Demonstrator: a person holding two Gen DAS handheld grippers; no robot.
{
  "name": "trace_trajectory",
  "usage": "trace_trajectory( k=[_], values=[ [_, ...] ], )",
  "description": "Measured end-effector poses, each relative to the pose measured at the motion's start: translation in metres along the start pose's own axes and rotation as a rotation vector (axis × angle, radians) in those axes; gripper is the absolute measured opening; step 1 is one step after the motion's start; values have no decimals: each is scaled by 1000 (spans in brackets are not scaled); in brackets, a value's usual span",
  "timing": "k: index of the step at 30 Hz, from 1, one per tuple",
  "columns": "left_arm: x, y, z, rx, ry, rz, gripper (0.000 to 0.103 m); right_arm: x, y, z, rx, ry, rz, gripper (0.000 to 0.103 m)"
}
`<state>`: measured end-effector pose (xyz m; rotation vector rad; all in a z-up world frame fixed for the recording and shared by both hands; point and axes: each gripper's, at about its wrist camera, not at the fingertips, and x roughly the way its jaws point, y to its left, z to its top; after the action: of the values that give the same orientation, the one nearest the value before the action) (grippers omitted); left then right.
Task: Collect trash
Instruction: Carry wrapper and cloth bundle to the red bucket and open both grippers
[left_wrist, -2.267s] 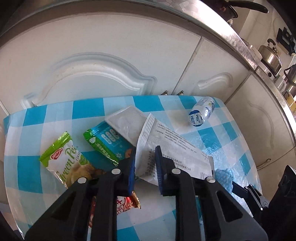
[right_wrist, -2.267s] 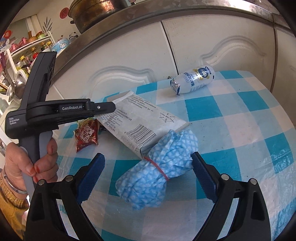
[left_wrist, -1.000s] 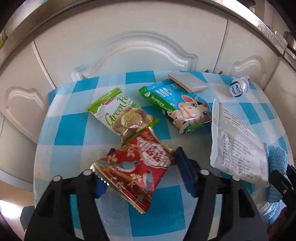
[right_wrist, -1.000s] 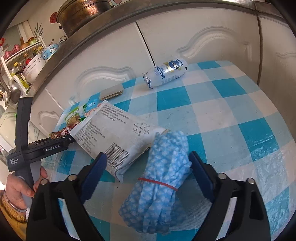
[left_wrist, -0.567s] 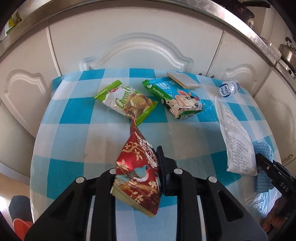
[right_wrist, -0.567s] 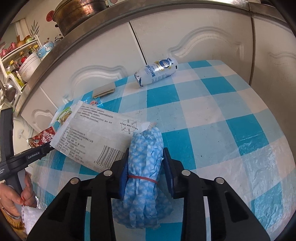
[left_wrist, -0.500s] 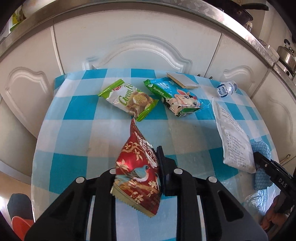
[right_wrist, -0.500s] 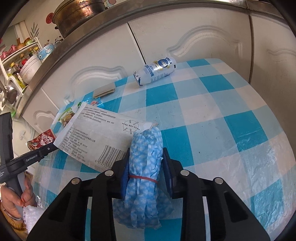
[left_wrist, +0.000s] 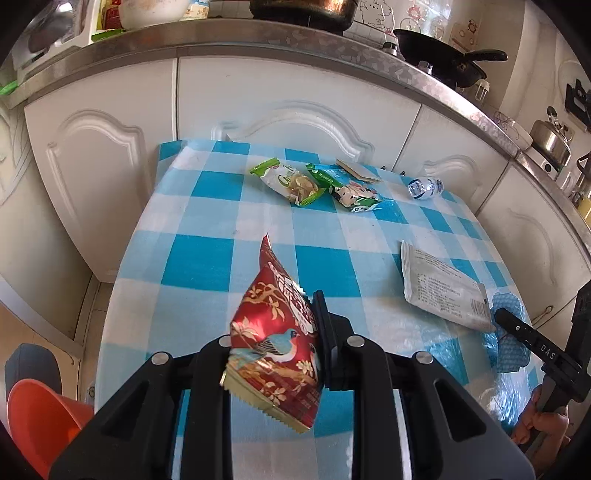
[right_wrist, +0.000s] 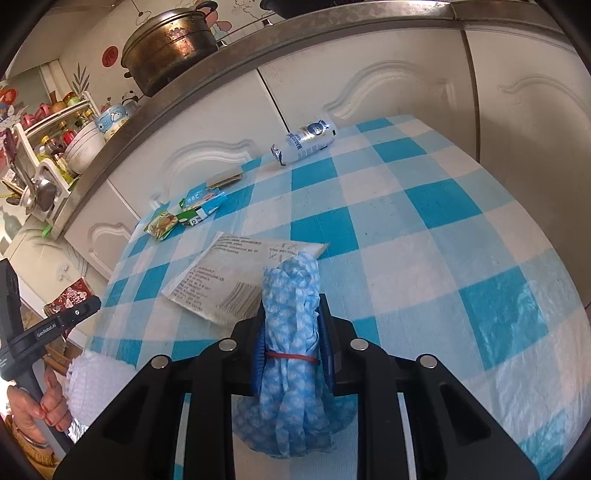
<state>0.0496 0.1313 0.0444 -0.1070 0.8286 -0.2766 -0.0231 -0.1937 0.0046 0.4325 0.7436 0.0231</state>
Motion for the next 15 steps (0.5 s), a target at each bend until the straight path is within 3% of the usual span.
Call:
trace_trajectory(
  k=[6,15],
  values=[
    [-39,9,-33,-38,-20,-40,24,-24,-8,-21,55,17,66,25],
    [-76,21,-82,-89,-30,-71,24,-51,12,-49,20,45,93,25]
  ],
)
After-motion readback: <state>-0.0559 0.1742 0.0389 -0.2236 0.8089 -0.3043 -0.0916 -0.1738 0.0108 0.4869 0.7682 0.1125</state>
